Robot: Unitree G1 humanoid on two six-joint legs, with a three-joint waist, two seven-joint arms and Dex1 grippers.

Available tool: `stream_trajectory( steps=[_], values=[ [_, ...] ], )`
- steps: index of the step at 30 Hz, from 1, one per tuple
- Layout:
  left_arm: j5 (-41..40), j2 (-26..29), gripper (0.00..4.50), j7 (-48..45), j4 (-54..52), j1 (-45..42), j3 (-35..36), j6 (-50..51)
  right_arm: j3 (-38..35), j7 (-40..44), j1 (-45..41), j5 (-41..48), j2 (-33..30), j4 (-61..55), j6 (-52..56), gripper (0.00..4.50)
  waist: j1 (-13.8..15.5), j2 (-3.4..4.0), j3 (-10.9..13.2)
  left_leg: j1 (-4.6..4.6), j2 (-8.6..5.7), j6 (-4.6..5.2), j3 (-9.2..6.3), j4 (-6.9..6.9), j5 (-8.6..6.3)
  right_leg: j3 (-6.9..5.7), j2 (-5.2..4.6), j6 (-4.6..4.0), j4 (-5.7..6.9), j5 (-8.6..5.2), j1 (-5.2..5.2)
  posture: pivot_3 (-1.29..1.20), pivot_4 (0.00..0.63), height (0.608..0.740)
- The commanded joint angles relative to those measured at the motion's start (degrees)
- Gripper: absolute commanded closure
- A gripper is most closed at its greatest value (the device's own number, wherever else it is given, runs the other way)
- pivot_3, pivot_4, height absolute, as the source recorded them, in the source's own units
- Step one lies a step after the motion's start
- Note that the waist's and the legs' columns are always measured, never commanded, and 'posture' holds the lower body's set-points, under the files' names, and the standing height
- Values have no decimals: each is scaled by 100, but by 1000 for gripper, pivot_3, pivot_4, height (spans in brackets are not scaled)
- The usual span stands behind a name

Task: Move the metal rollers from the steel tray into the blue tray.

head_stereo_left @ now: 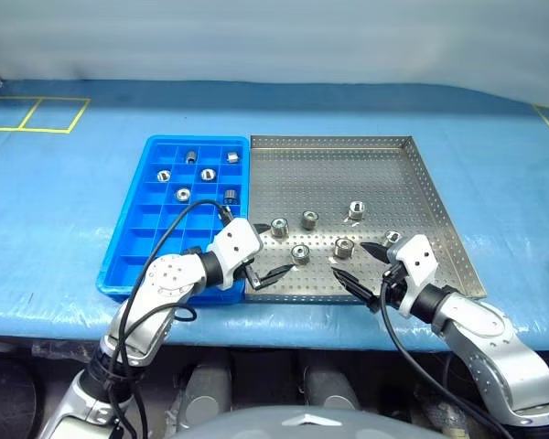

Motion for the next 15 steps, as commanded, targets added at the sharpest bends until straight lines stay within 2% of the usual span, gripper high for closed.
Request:
stream_trajectory(
  steps=[1, 9, 15],
  values=[
    [-25, 15, 0, -27, -97, -76, -40, -75, -54, -29, 6, -9, 35, -209, -102, 7, 0, 0, 0, 0, 0, 0, 0, 0, 0, 0, 0, 0, 0, 0, 0, 28, 150, 740],
    [7, -26, 0, -45, 58, -200, -156, -113, -41, -17, -36, -80, 85, -148, -159, 7, 1, 0, 0, 0, 0, 0, 0, 2, 0, 0, 0, 0, 1, 0, 1, 25, 150, 740],
    [571, -247, 0, 172, 605, -843, -665, -145, 15, -36, -78, -157, 140, -121, -180, 7, 0, 0, 0, 1, -1, 0, 0, 9, 0, 1, 1, 1, 1, 1, 5, 10, 150, 740]
  ],
)
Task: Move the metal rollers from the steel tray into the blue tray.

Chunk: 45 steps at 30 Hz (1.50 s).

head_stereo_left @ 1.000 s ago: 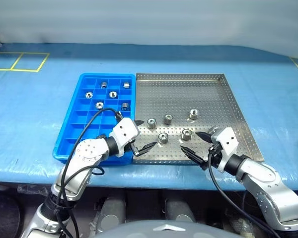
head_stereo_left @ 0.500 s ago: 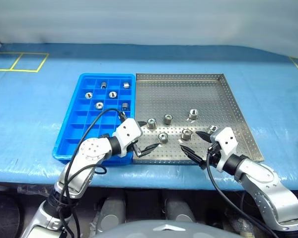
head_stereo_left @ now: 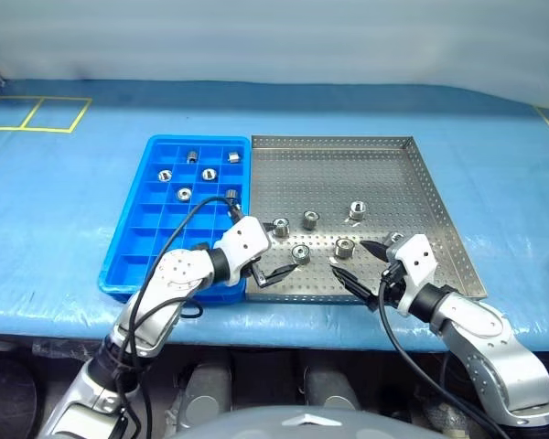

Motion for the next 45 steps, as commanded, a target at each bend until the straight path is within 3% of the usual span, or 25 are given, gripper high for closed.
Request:
stream_trajectory(
  steps=[1, 24, 27, 30, 32, 37, 45],
  values=[
    [252, -204, 0, 115, 205, -378, -217, -94, 0, -24, -50, -48, 34, -120, -140, 7, -5, 0, 0, -1, 0, 0, 0, 1, 0, 0, 0, 0, 0, 0, 0, 7, 150, 740],
    [895, -709, 0, 11, 1737, -723, -876, -38, 75, -80, -1, -205, 240, -136, -343, 7, -181, 15, -13, 13, 0, 1, -4, 1, 0, 3, 5, 2, 6, 1, 13, -18, 150, 740],
    [971, -742, 628, 111, 1802, -774, -845, 36, 57, -128, 4, -247, 276, -117, -404, 0, -182, 16, -13, 14, 0, 1, -4, 0, 0, 3, 5, 2, 7, 1, 13, -18, 150, 740],
    [987, -735, 1600, 116, 1802, -788, -838, 55, 59, -145, 10, -277, 296, -107, -421, 0, -192, 16, -13, 15, 0, 0, -3, 1, 0, 4, 5, 2, 7, 1, 13, -19, 150, 740],
    [998, -735, 1600, 123, 1796, -789, -840, 53, 63, -150, 9, -292, 301, -96, -432, 0, -196, 16, -14, 15, 0, 0, -3, 1, 0, 4, 5, 2, 7, 1, 14, -18, 150, 740],
    [988, -761, 2668, 156, 1741, -789, -790, 32, 91, -150, -21, -315, 314, -65, -435, 0, -209, 16, -14, 15, 0, 1, -3, 0, 0, 4, 5, 2, 7, 1, 14, -15, 150, 740],
    [415, -901, 2668, 143, 843, -653, -187, 139, 317, 140, -87, -218, 239, -26, -340, 0, -209, 15, -12, 9, 0, 1, -4, -1, 0, 4, 5, 2, 6, 1, 9, 7, 150, 740]
  ],
)
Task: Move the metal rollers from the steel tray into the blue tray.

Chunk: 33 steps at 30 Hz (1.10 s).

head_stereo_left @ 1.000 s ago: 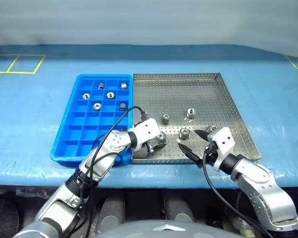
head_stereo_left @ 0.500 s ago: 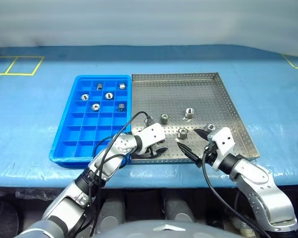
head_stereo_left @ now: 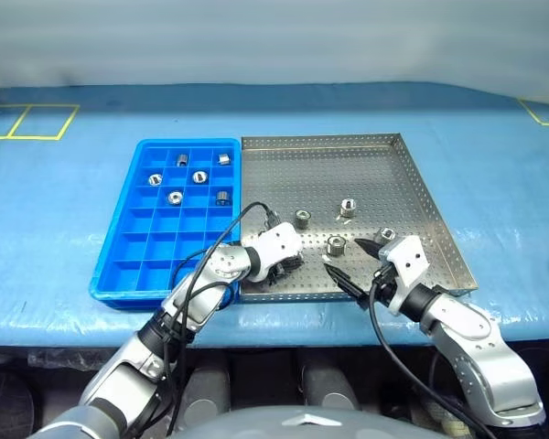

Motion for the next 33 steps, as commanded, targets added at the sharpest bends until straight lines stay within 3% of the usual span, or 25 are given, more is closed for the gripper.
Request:
stream_trajectory(
  steps=[1, 7, 15, 21, 33],
  values=[
    [-421, -82, 2668, -26, -849, 49, 484, 107, 88, 140, -113, 114, -24, -90, -25, 0, 9, -1, 0, -1, 0, 0, -1, -1, 0, -1, 0, 0, -1, 0, -1, 11, 150, 740],
    [-935, -47, 2668, 233, -1982, 359, 1245, 606, 380, 429, -427, 144, -100, -4, 50, 0, 50, -1, 1, 1, 0, 0, -1, 1, 0, 0, 0, 1, 0, 1, 2, 56, 150, 740],
    [-508, 161, 2668, 1498, -2750, 919, 2275, 1264, 634, 605, -923, 74, -87, 348, 50, 0, 203, -11, 7, 0, 0, 1, -10, 1, 1, -5, 1, 1, -1, 1, 4, 152, 150, 740],
    [68, -6, 2668, 2711, -2737, 1219, 2953, 1539, 738, 684, -1186, 54, -87, 557, 50, 0, 320, -21, 12, -2, -1, 1, -20, -1, 1, -13, 2, 1, -2, 1, 5, 203, 150, 740],
    [539, -504, 2668, 3926, -1619, 1025, 3128, 989, 774, 656, -1439, 20, -50, 722, 18, 0, 609, -29, 16, -4, -3, -2, -26, 1, 1, -20, 1, 0, -7, 1, 10, 216, 150, 740]
  ],
)
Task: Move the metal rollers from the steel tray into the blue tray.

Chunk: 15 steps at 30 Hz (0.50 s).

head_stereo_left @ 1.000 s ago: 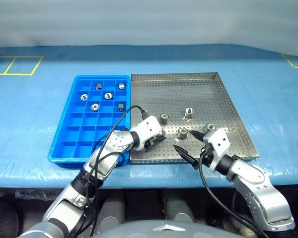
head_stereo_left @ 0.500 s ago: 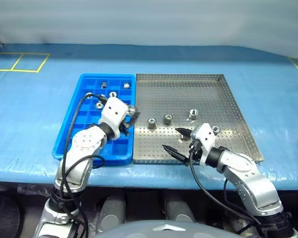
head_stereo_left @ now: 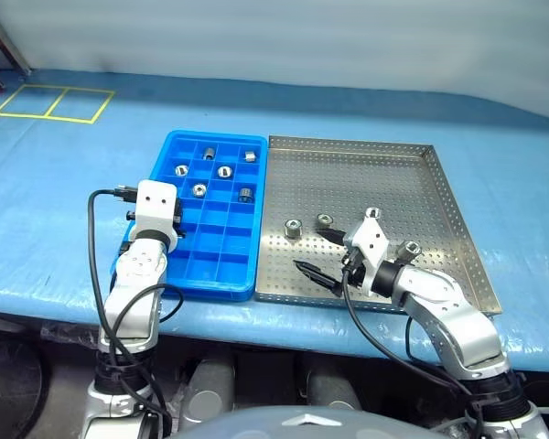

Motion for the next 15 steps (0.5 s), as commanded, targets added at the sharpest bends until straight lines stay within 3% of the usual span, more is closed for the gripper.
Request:
stream_trajectory(
  steps=[1, 6, 13, 14, 15],
  values=[
    [81, -68, 2668, 217, 178, -158, 122, -362, -78, -2, -54, 11, 6, -96, -91, 0, 2, 0, 0, 0, 0, 0, 0, -1, 0, 1, 0, 0, -1, 0, 0, 216, 150, 740],
    [67, -57, 2668, 164, 726, -305, 89, -585, -85, -52, -1, 2, 16, -138, -92, 0, 2, 0, 0, 1, 0, 0, -1, -1, 0, -1, 0, 0, 0, 0, 0, 205, 150, 740],
    [312, -101, 334, 414, 679, -416, 21, -658, -180, -222, 79, -53, 43, -200, -110, 0, -32, -1, 0, 0, 0, -1, -1, -1, 0, -1, 0, 0, -1, 0, 0, 176, 150, 740],
    [211, -189, 48, 397, 630, -487, 10, -862, -188, -241, 100, -62, 44, -215, -112, 0, -38, -1, 0, 0, 0, -1, -1, -1, 0, -1, 0, 0, 0, 0, 0, 176, 150, 740],
    [35, -297, 48, 296, 572, -573, -31, -1131, -198, -258, 121, -67, 46, -236, -110, 0, -40, -1, 0, 0, 0, -1, 0, -1, 0, -1, 0, 0, 0, 0, 0, 176, 150, 740]
  ],
)
